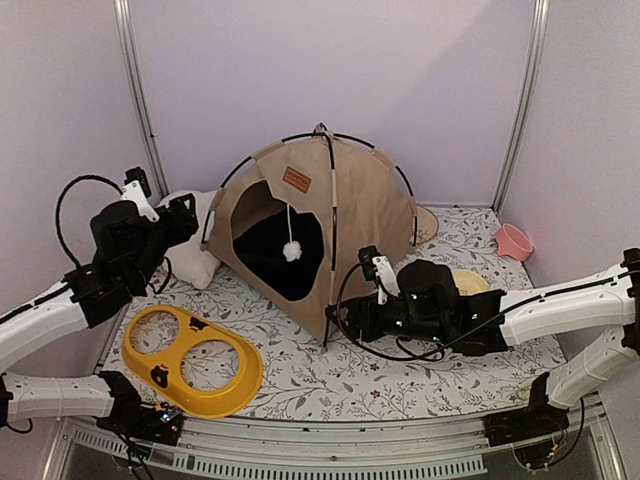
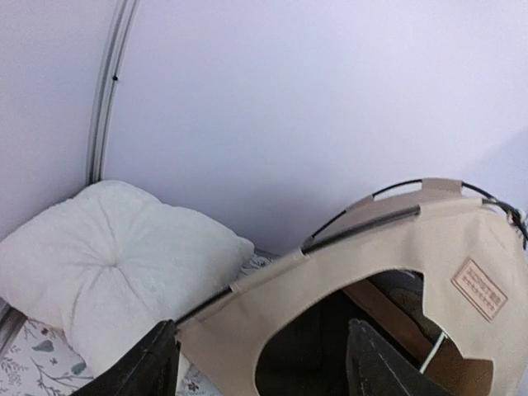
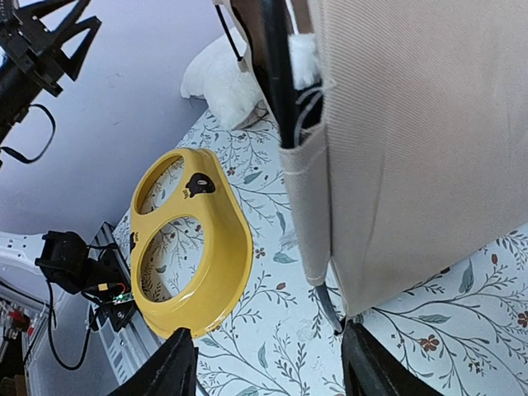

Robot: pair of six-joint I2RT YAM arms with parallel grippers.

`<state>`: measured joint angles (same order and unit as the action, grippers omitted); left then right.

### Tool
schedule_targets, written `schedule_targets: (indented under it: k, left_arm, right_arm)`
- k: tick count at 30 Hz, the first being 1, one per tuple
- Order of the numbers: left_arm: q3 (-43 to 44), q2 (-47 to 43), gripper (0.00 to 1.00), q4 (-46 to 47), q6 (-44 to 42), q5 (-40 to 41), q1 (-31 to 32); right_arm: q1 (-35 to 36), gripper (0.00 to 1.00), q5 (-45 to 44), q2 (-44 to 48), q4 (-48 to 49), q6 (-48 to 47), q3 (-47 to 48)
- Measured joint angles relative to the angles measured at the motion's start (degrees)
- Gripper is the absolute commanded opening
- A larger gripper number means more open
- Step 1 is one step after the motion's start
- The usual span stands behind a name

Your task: Set up the pet tent

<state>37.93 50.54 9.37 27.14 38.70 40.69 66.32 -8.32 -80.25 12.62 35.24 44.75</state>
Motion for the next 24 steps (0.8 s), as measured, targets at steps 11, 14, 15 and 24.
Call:
schedule_targets:
  k: [11,14,15,24]
  left_arm:
    - [12.0,14.4,0.77,-4.6,1.9,-31.8,-30.5]
    - [11.9,16.0,0.77,-4.7,2.3,-37.0,-32.1]
    - [11.9,16.1,0.77,-4.7,2.3,-38.3,-32.1]
    - [10.2,16.3,0.77,-4.1,2.3,-46.2,-32.1]
  right_arm:
    - [-5.9,0.69,-0.6,-10.1,1.6,2.3,0.8]
    - [-9.3,0.69,0.5,-9.7,2.3,2.9,0.1]
    - [-10.8,0.69,0.8,-8.5,3.0,3.3,-1.4]
    - [-25.5,0.70,-1.4,16.5,-0.5,7.2,-19.7]
